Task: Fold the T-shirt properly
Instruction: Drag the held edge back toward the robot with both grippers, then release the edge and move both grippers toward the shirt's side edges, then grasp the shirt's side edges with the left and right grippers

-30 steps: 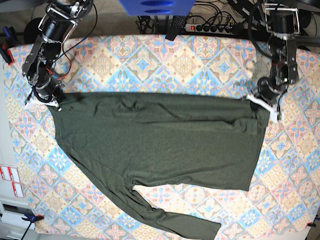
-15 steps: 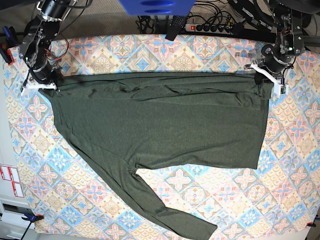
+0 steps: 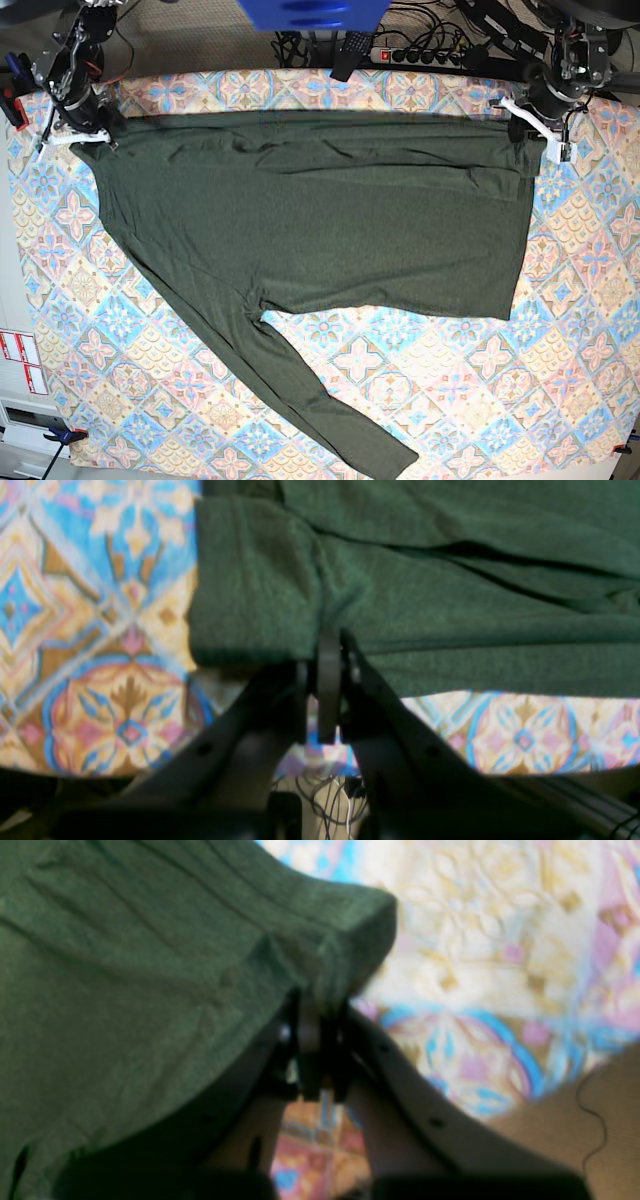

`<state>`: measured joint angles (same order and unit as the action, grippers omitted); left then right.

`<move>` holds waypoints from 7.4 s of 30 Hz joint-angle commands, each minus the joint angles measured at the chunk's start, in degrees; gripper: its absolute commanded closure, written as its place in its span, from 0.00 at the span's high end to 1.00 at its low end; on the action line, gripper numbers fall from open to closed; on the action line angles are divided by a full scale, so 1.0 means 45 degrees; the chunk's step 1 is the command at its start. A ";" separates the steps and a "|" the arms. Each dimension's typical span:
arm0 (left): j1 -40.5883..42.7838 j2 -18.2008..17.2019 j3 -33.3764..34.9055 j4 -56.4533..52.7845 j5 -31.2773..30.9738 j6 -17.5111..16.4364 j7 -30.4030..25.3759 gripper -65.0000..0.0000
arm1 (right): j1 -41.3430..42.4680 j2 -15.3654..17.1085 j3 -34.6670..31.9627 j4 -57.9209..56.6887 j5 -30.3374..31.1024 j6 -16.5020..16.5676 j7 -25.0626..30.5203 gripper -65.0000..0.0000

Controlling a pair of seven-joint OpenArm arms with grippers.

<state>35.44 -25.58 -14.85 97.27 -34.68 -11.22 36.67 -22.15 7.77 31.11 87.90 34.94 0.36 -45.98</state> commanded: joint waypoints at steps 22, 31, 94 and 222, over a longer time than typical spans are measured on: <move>0.0769 -0.0185 -0.0187 0.0117 0.0097 0.0120 -0.0245 0.00 | -0.0635 0.0159 0.0109 0.0580 -0.0077 -0.0031 -0.0440 0.00; 0.0984 -0.0224 -0.0187 0.0117 0.0155 0.0120 -0.0245 0.00 | -0.0831 -0.0115 0.0051 0.0677 -0.0096 -0.0031 -0.0499 0.01; -0.4486 -0.0166 -0.0968 0.0137 0.0175 0.0140 0.2372 0.54 | 0.1572 0.0198 0.0500 0.2455 -0.0116 -0.0090 -0.2413 0.41; -0.7788 0.0205 0.2197 -0.5470 0.1327 0.0042 -0.1613 0.00 | 0.9758 0.2933 -1.1105 -0.7762 -0.4941 -0.0031 0.0674 0.54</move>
<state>0.99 -23.75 -4.01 71.18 -28.32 -10.81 30.65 20.29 20.05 -19.09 52.34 12.86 0.36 -43.57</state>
